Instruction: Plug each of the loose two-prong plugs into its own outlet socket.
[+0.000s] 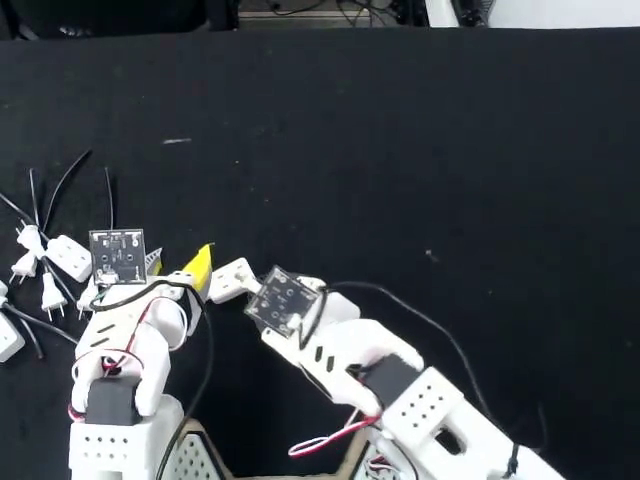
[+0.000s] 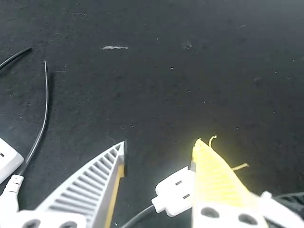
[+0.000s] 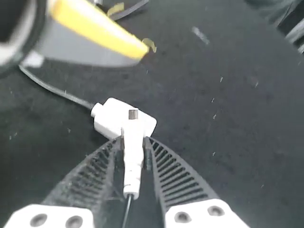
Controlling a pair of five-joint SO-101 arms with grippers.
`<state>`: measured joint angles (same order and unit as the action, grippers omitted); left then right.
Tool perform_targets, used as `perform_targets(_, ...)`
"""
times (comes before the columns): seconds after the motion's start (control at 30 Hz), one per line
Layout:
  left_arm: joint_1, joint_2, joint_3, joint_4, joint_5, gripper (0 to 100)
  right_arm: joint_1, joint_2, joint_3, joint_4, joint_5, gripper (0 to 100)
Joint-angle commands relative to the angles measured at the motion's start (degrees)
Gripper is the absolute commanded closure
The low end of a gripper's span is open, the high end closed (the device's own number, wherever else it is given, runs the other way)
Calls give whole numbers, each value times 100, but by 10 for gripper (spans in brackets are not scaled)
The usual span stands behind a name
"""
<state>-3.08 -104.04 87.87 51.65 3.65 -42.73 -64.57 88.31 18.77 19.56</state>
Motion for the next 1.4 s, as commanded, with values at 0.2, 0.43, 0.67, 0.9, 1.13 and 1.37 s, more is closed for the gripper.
perform_targets(0.2, 303, -44, -303, -53, -79, 766, -255, 1130, -716, -677, -70, 988)
perform_targets(0.43, 593, -44, -154, -79, -387, 766, -352, 866, -690, -659, -70, 988)
perform_targets(0.67, 637, -35, -4, -105, -404, 766, -343, 180, -479, -642, -220, 988)
perform_targets(0.9, 646, -35, 4, -105, -404, 766, -334, -514, -198, -642, -484, 988)
perform_targets(1.13, 646, -35, 13, -97, -404, 766, -334, -637, -163, -642, -510, 988)
perform_targets(1.37, 646, -35, 13, -97, -404, 766, -334, -673, -189, -642, -510, 988)
